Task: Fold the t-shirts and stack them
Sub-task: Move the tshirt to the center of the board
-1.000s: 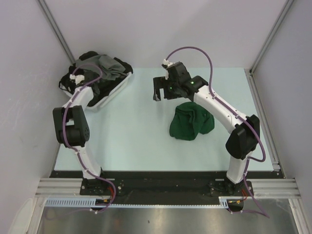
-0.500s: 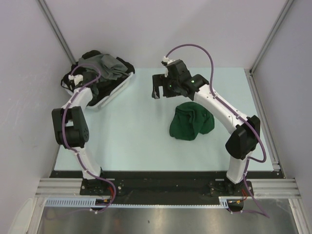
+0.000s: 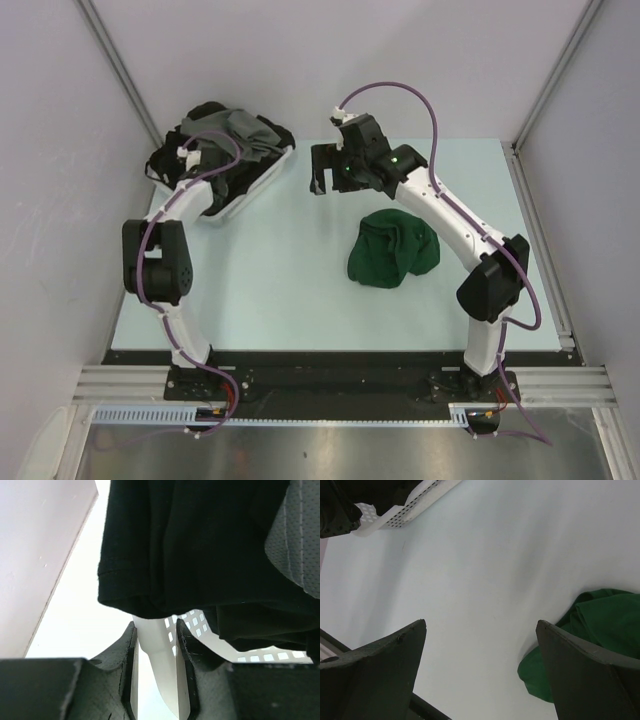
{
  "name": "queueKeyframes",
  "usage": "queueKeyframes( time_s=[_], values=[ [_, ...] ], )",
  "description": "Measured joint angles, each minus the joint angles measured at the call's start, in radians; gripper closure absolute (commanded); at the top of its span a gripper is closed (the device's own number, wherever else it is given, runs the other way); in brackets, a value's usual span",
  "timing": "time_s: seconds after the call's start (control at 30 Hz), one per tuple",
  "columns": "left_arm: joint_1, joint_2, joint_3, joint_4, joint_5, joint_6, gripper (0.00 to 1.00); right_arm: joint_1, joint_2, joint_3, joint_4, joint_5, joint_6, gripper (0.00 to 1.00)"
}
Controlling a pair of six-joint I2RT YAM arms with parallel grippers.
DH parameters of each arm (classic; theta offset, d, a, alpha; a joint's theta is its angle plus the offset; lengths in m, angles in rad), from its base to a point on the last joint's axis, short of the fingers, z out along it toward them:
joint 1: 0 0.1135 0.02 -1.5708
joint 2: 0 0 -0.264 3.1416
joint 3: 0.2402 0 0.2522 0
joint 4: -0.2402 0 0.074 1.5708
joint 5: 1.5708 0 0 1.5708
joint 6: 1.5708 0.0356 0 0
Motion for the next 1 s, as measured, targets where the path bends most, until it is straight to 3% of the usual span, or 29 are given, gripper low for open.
queueKeyframes(
  time_s=[0.57, 1.0],
  values=[
    [-0.045, 0.006, 0.030, 0.039, 0.171, 0.138, 1.00, -0.002, 0.000, -0.021, -0.004, 0.011, 0.003, 0.02],
    [0.085, 0.247, 0.406, -0.150, 0.160, 0.059, 1.00, -0.002, 0.000, -0.021, -0.061, 0.029, -0.006, 0.03]
  ],
)
